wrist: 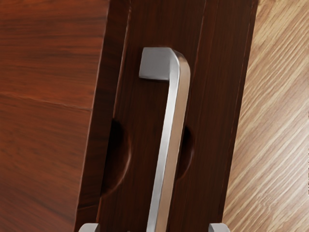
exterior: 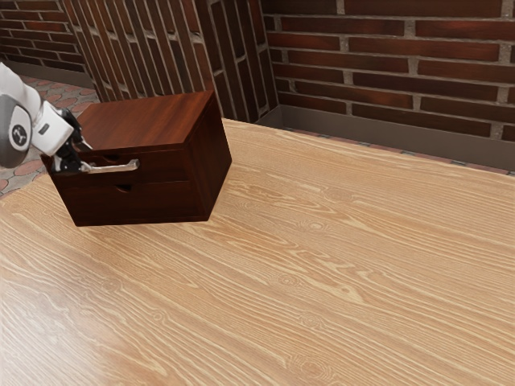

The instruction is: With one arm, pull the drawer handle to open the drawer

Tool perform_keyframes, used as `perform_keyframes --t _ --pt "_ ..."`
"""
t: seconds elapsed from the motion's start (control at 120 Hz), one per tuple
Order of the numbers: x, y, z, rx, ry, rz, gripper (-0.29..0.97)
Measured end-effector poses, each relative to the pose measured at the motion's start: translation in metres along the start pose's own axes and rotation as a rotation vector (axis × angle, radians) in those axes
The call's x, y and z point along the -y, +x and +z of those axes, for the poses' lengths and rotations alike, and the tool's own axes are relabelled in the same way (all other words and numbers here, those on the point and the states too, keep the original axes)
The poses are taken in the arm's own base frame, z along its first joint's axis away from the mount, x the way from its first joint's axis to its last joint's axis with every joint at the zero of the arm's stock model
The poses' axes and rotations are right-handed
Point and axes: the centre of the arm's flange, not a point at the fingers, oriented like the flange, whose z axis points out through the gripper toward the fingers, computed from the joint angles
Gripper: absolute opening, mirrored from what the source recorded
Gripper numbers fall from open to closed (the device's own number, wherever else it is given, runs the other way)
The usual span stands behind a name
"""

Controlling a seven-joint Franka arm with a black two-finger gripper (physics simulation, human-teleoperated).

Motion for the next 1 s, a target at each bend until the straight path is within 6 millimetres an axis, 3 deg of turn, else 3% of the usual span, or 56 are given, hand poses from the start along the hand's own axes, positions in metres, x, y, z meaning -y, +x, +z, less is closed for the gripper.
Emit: perform_keyframes --t 0.075,0.142,0.325,0.6,1.0 --pt "-0.002 0.025 0.007 -0.023 -0.009 0.035 0.22" --pt "-0.003 0.032 0.009 -0.030 -0.014 0.047 0.21" --pt "-0.002 0.016 0.014 -0.017 -0.018 0.029 0.20" --pt "-0.006 0.013 0.032 -0.018 -0.045 0.029 0.19" --pt "-0.006 -0.001 0.043 -0.030 -0.057 -0.013 0.12"
